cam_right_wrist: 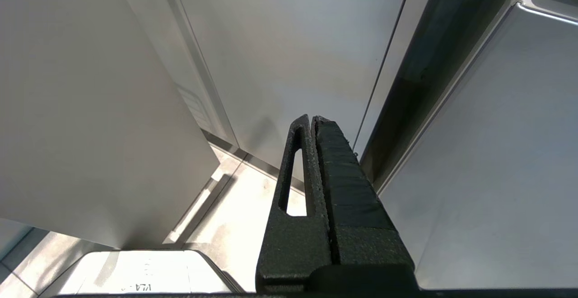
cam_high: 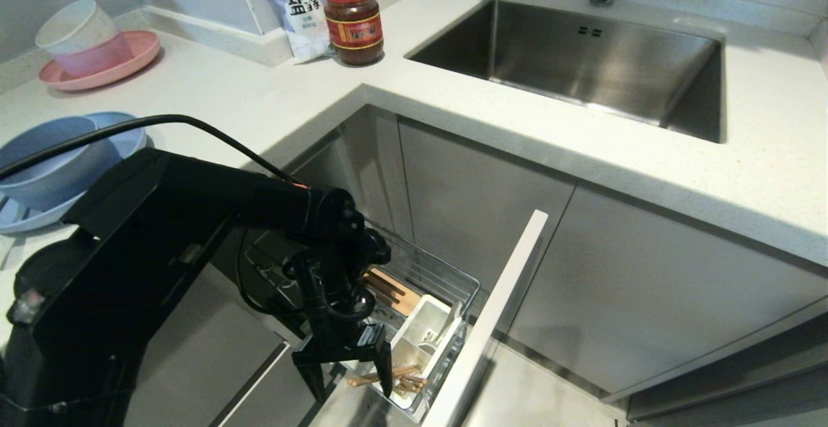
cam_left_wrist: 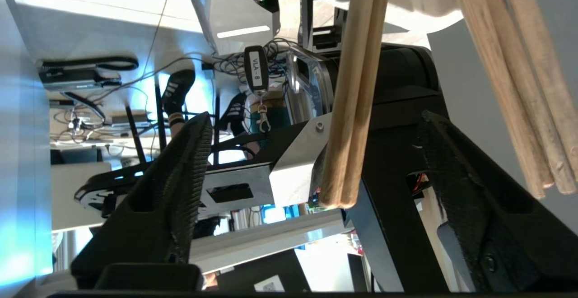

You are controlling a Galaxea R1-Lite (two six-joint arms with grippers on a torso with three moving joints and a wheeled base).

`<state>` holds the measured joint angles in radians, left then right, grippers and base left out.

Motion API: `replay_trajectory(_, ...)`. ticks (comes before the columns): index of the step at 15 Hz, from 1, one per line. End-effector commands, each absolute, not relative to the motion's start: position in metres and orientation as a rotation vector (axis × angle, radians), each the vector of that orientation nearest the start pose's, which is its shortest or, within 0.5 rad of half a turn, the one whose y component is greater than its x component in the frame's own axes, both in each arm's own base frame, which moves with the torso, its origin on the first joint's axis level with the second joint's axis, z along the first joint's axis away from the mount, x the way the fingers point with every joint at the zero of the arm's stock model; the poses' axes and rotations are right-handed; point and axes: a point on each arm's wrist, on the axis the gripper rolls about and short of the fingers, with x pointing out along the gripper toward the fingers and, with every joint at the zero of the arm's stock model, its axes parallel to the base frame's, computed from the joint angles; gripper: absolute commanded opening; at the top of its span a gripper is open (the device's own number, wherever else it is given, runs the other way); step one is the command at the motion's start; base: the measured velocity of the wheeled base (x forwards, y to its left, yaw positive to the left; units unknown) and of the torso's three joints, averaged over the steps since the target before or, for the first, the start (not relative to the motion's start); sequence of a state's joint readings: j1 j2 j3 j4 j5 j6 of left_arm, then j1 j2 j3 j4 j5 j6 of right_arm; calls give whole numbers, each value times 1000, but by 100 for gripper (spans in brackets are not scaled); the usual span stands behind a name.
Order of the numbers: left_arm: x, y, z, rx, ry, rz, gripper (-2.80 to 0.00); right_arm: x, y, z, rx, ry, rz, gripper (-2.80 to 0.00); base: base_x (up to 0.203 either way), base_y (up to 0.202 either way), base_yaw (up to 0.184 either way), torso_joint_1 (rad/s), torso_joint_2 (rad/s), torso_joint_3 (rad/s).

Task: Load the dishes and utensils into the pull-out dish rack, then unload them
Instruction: Take the chopsticks out of the cupboard

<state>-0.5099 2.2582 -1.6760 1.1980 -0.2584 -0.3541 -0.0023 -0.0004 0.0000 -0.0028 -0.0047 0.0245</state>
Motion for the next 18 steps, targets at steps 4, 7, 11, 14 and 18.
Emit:
replay_trajectory(4,302,-188,93,-1,1893,-209,0,-23,0,75,25,-6,-8,-280,0,0,0,0,0,0)
replay_trajectory(7,304,-191,88,-3,1897,-194,0,-23,0,75,25,-6,-6,-280,0,0,0,0,0,0)
replay_trajectory(11,305,-192,86,-8,1890,-191,0,-23,0,75,25,-6,-8,-280,0,0,0,0,0,0)
replay_trajectory(14,306,-192,85,-7,1886,-191,0,-23,0,75,25,-6,-8,-280,0,0,0,0,0,0)
replay_trajectory(18,306,-193,84,-10,1882,-192,-219,-23,0,75,25,-6,-8,-280,0,0,0,0,0,0)
